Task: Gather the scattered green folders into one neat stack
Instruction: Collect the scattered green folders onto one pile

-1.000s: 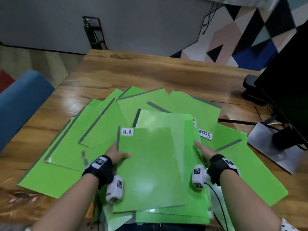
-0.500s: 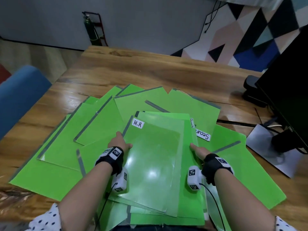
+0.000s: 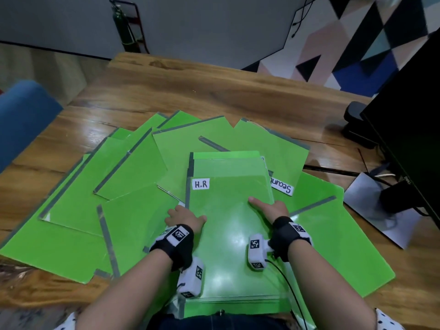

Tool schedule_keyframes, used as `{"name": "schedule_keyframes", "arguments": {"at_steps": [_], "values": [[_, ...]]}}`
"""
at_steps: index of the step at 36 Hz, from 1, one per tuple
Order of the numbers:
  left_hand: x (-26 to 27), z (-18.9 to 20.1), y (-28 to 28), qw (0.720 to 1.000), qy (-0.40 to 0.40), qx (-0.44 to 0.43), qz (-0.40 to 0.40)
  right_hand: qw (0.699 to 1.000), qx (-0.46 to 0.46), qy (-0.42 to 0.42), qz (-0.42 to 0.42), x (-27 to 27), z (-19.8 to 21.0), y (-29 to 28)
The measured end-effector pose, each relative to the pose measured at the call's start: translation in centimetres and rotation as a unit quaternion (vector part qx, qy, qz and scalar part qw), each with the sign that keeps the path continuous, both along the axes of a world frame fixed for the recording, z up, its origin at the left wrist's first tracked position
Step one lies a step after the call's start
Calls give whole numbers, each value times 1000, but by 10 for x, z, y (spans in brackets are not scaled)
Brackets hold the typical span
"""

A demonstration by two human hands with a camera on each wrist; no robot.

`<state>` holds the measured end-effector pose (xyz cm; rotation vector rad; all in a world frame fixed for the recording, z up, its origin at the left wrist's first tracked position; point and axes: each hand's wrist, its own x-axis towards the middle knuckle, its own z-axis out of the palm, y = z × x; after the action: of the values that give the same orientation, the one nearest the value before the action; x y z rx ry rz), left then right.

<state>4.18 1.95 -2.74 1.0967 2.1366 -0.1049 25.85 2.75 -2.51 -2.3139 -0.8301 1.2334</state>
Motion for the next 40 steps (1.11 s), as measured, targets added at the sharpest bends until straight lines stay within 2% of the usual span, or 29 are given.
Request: {"name": "schedule_keyframes", "arguments": {"at_steps": [5, 9, 12, 15, 19, 24, 26, 28, 30, 31, 32, 34, 36, 40], "values": [[5, 6, 1, 988, -119, 12, 92, 1000, 15, -25, 1, -5, 1, -4], [-4, 10, -4, 953, -251, 33, 167, 997, 60, -33, -24, -6, 3, -5], [-14, 16, -11, 928, -328, 11, 174, 995, 93, -2, -45, -10, 9, -5], [-23, 15, -19, 904, -382, 25, 188, 993, 111, 16, -47, -19, 17, -1], [-28, 12, -26, 897, -372, 83, 223, 989, 144, -3, -38, -23, 32, 8], [-33, 22, -14, 885, -359, 147, 256, 976, 214, 2, 31, -32, 51, 28], [-37, 28, -4, 879, -356, 180, 261, 967, 240, -28, 84, -29, 56, 32], [-42, 37, 6, 876, -349, 215, 256, 957, 226, -115, 139, -18, 56, 32], [-46, 46, 14, 874, -340, 245, 246, 940, 160, -237, 186, 1, 46, 30], [-48, 50, 17, 874, -336, 256, 242, 925, 99, -293, 221, 12, 41, 27], [-51, 53, 20, 873, -331, 263, 241, 902, 27, -338, 267, 24, 34, 23], [-58, 57, 24, 871, -330, 275, 237, 836, -89, -380, 386, 46, 22, 15], [-65, 59, 27, 870, -328, 281, 237, 780, -128, -388, 474, 62, 13, 4], [-75, 56, 27, 866, -337, 281, 239, 730, -119, -430, 518, 72, 4, -6]]}}
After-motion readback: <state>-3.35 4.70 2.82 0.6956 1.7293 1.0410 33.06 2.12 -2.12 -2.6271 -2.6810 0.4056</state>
